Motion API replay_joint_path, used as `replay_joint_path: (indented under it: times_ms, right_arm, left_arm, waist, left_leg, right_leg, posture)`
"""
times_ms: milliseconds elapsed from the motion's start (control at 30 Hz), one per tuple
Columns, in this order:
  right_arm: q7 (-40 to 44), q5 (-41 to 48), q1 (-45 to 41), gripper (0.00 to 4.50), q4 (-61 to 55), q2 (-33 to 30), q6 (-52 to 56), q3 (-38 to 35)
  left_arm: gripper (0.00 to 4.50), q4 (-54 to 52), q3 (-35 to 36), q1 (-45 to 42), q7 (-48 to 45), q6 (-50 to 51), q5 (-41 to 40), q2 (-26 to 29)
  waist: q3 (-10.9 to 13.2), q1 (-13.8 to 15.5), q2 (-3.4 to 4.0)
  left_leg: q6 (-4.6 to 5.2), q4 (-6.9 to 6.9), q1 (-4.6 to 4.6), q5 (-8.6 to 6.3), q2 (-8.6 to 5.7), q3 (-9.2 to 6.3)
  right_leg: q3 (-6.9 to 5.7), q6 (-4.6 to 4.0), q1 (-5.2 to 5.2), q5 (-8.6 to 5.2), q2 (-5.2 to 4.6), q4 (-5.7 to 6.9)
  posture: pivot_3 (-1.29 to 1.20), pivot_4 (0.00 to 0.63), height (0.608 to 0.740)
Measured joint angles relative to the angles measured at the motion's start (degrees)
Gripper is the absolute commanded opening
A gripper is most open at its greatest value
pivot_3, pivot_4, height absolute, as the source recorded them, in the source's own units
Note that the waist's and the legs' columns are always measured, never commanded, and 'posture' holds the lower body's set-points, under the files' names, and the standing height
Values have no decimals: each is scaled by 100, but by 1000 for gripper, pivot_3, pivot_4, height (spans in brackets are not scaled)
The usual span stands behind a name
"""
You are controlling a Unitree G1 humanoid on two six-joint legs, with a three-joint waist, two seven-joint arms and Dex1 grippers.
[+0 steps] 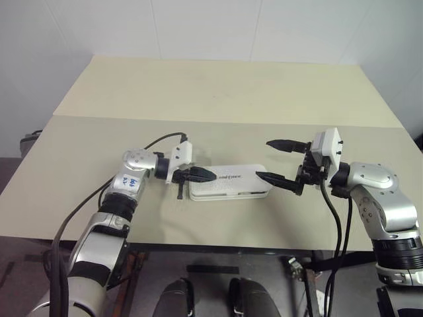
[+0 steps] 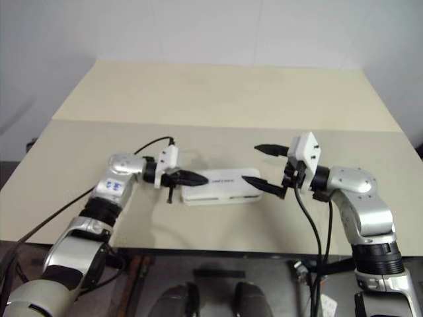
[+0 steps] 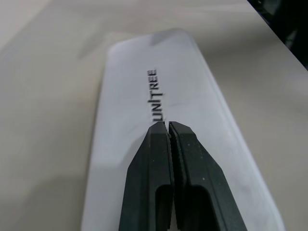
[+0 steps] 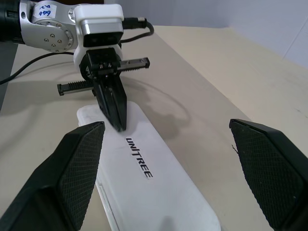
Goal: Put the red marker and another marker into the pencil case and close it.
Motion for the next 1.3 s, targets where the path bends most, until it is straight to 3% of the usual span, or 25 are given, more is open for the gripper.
replay_joint_path:
  times_ms: [367, 833, 1233, 1300]
  right_arm:
    - [-102, 1, 146, 4398, -98, 50, 91, 0]
    - [-224, 1, 172, 4398, -195, 141, 104, 0]
    - [-149, -19, -5, 4398, -26, 176, 102, 63]
    - [-121, -40, -66, 4398, 30, 176, 96, 79]
  left_arm:
    - [86, -410, -423, -86, 126, 548, 311, -124]
    - [86, -819, -472, 67, 479, 939, 371, -122]
    - [86, -1990, 466, 534, 557, 2024, -805, 108]
    - [471, -2209, 628, 672, 578, 2179, -976, 239]
  waist:
    - [0, -4, 0]
    - [0, -4, 0]
    - [0, -32, 0]
    - [0, -31, 0]
  left_leg:
    - [0, 1, 1, 0, 0, 0]
    - [2, 4, 3, 1, 1, -2]
    - [-2, 0, 4, 3, 2, 0]
    - [-2, 0, 4, 3, 4, -2]
  right_leg:
    - [2, 0, 1, 0, 0, 2]
    - [20, 0, 2, 0, -1, 7]
    - [31, 0, 1, 0, 1, 5]
    - [34, 0, 1, 0, 1, 7]
  posture:
    - [0, 150, 740]
    - [0, 150, 740]
    - [0, 150, 740]
    - [0, 150, 740]
